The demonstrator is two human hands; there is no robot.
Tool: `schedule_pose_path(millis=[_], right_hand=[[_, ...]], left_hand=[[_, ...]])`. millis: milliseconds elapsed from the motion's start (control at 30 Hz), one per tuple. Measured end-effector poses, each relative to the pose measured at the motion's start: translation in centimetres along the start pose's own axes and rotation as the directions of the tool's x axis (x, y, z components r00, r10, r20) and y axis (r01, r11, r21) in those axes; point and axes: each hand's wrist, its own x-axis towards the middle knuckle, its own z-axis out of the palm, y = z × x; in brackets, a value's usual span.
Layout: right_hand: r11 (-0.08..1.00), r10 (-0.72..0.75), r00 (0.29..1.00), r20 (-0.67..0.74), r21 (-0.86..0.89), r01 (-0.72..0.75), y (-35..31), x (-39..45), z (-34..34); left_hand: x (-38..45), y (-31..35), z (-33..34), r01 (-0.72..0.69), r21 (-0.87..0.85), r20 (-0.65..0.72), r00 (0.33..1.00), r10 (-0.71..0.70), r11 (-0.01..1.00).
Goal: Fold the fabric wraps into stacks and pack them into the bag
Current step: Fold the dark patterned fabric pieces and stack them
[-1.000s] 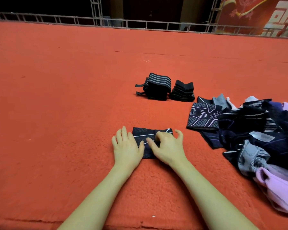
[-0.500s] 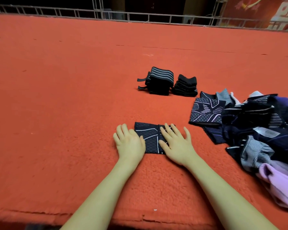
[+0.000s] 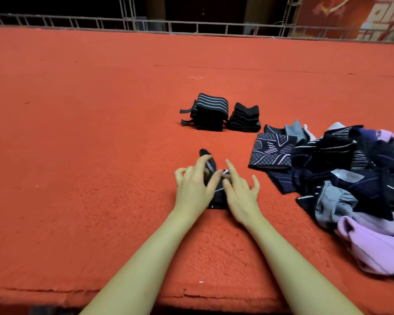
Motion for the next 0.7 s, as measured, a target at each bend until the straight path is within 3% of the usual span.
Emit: schedule_pose_path(millis=[67, 133, 233, 333, 400, 467, 600, 700], right_hand=[[0.984, 0.078, 0.979, -0.189, 0.175, -0.045, 0.3, -0.4, -0.3], [0.978, 0.130, 0.933, -0.336, 0.200, -0.064, 0.3, -0.9, -0.5], [0.990, 0.129, 0.905, -0.406, 0.103, -0.095, 0.3, -1.1, -0.5], [0.986, 0.140, 0.922, -0.360, -0.031, -0.162, 0.6, -1.1, -0.3], [0.972, 0.174, 0.940, -0.295, -0.104, -0.212, 1.2, -1.0, -0.1], [0.963, 0.168, 0.951, -0.258, -0.162, -0.214, 1.4, -1.0, 0.0], [0.952, 0.158, 0.967, -0.199, -0.231, -0.203, 1.0, -1.3, 0.1], [0.936, 0.180, 0.974, -0.139, -0.281, -0.213, 0.9, -1.2, 0.1]], left_hand=[[-0.3, 0.9, 0.6, 0.101, -0.207, 0.176, 0.982, -0.064, 0.973], [-0.6, 0.7, 1.5, 0.135, -0.290, 0.268, 0.962, -0.055, 0.948], [-0.3, -0.2, 2.4, 0.052, -0.135, 0.328, 0.945, -0.005, 0.990], [0.3, -0.8, 2.4, -0.134, 0.220, 0.597, 0.802, -0.025, 0.966], [1.1, -1.3, 2.0, -0.203, 0.298, 0.719, 0.690, -0.079, 0.933], [1.9, -1.8, 1.8, -0.227, 0.309, 0.768, 0.633, -0.101, 0.924], [2.5, -2.0, 1.6, -0.298, 0.323, 0.797, 0.598, -0.089, 0.898], [2.3, -2.3, 1.4, -0.303, 0.317, 0.783, 0.618, -0.068, 0.899]])
